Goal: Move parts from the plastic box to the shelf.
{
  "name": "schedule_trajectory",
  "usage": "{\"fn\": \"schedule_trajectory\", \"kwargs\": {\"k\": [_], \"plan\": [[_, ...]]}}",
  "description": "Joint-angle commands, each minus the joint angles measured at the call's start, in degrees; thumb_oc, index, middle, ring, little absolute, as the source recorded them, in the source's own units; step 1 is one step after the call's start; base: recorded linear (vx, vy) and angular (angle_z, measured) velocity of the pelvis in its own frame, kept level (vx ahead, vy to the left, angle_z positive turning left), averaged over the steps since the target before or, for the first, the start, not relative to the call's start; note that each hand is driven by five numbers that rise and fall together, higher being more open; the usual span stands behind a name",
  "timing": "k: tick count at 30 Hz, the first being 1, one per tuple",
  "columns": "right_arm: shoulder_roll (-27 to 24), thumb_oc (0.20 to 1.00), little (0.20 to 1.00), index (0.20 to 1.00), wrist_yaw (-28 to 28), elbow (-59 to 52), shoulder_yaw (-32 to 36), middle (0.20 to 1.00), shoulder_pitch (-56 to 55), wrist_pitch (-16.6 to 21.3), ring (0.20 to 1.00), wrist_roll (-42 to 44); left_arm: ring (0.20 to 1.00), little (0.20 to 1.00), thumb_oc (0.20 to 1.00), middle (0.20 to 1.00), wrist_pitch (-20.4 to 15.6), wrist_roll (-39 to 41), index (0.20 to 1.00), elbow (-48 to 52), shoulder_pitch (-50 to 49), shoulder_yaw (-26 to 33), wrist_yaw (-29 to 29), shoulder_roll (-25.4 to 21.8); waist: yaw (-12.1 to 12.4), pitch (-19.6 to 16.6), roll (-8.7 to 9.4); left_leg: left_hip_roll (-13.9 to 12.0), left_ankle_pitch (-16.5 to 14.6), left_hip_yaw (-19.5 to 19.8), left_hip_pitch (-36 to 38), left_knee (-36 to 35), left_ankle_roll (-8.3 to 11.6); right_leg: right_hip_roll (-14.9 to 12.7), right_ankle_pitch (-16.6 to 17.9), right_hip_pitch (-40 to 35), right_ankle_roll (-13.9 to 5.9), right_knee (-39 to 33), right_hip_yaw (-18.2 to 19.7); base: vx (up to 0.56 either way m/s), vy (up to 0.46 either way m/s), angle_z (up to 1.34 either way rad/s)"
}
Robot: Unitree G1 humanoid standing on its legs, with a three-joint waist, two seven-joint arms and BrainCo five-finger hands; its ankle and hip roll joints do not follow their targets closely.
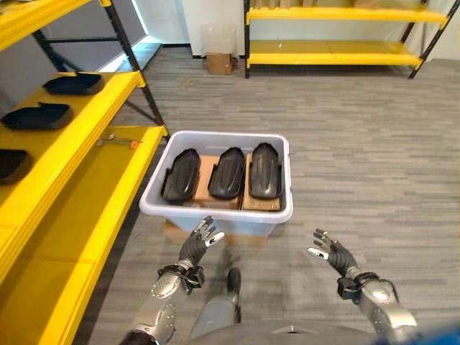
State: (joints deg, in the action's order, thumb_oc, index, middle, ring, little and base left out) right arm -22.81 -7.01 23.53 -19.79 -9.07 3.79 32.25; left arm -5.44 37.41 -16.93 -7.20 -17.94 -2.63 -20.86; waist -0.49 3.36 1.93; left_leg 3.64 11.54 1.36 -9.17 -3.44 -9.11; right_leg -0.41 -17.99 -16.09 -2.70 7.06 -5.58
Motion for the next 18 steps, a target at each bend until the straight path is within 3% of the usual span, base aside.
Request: {"fn": "schedule_trajectory", "kwargs": {"k": [1, 3, 4, 5, 9, 12, 13, 18], "plan": [[0.24, 1.000, 1.000, 1.000, -0.46, -2.38, -0.09, 1.000, 3.50, 2.26, 1.000, -1.73, 1.000, 1.000, 1.000, 1.000, -2.44, -0.85, 1.000, 4.01, 0.00, 1.06, -0.48, -1.90, 2.43, -1.14, 1.45, -2.82, -8.97, -1.84, -0.04, 5.90, 8.38, -6.35, 13.47, 6.75, -3.84, -2.47, 1.39, 0.20, 0.236, 0.13], [1.08, 1.000, 1.000, 1.000, -0.51, -2.37, -0.25, 1.000, 4.11, 2.30, 1.000, -1.69, 1.000, 1.000, 1.000, 1.000, -2.34, -0.86, 1.000, 4.41, -0.19, 1.21, -0.14, -2.42, 2.52, -1.62, 1.16, -0.92, -11.30, -2.09, 1.31, 6.58, 6.52, -7.93, 17.78, 10.42, -5.46, 4.76, 2.04, 0.24, 0.299, 0.14], [1.08, 1.000, 1.000, 1.000, -0.51, -2.38, -0.25, 1.000, 4.11, 2.29, 1.000, -1.69, 1.000, 1.000, 1.000, 1.000, -2.34, -0.86, 1.000, 4.41, -0.19, 1.21, -0.14, -2.43, 2.54, -1.66, 1.18, -0.90, -11.31, -2.12, 1.24, 6.61, 6.51, -7.95, 17.73, 10.53, -5.48, 4.86, 2.09, 0.24, 0.333, 0.05], [1.44, 1.000, 1.000, 1.000, -0.68, -2.59, -0.39, 1.000, 4.34, 2.28, 1.000, -1.72, 1.000, 1.000, 1.000, 1.000, -2.25, -1.27, 1.000, 4.48, 0.15, 1.12, -0.02, -2.83, 1.91, -1.03, 0.59, -0.04, -12.36, -1.68, 2.79, 6.64, 5.38, -8.43, 22.29, 14.19, -5.81, 12.71, 2.53, 0.08, 0.146, 0.15], [1.67, 1.000, 1.000, 1.000, -0.49, -3.03, -0.77, 1.000, 4.57, 2.30, 1.000, -2.06, 1.000, 1.000, 1.000, 1.000, -2.18, -1.72, 1.000, 4.90, 0.49, 0.83, 0.32, -3.40, 1.36, 0.43, -1.01, -0.28, -12.95, -1.93, 5.40, 5.56, 4.45, -9.25, 24.03, 18.21, -5.77, 19.86, -0.64, 0.11, 0.170, 0.21], [1.87, 1.000, 1.000, 1.000, -0.59, -2.97, -1.33, 1.000, 4.94, 2.10, 1.000, -1.45, 1.000, 1.000, 1.000, 1.000, -2.12, -1.43, 1.000, 4.70, 0.51, 1.02, -0.23, -3.41, 0.43, 1.28, -2.06, -0.83, -13.06, -1.43, 8.22, 3.75, 4.82, -5.67, 16.93, 22.33, -3.25, 14.15, -3.55, 0.17, 0.044, -0.01], [1.56, 1.000, 1.000, 1.000, -0.44, -3.01, -1.60, 1.000, 4.80, 2.01, 1.000, -1.29, 1.000, 1.000, 1.000, 1.000, -1.84, -1.39, 1.000, 4.50, 0.03, 1.03, -0.30, -3.08, 0.24, 1.46, -1.29, -0.35, -13.78, -1.36, 8.95, 3.89, 5.28, -4.17, 16.62, 22.35, -2.57, 5.25, -5.26, 0.11, -0.064, -0.08], [0.90, 1.000, 1.000, 1.000, -0.55, -3.73, -1.59, 1.000, 3.94, 2.05, 1.000, -1.02, 1.000, 1.000, 1.000, 1.000, -1.84, -1.21, 1.000, 4.58, -1.71, 1.47, -1.15, -1.96, 0.98, -0.50, -0.33, -0.63, -13.40, -2.45, 10.50, 1.77, 6.34, -3.45, 17.26, 15.07, -2.48, -4.90, -5.11, 0.09, -0.078, -0.04]]}}
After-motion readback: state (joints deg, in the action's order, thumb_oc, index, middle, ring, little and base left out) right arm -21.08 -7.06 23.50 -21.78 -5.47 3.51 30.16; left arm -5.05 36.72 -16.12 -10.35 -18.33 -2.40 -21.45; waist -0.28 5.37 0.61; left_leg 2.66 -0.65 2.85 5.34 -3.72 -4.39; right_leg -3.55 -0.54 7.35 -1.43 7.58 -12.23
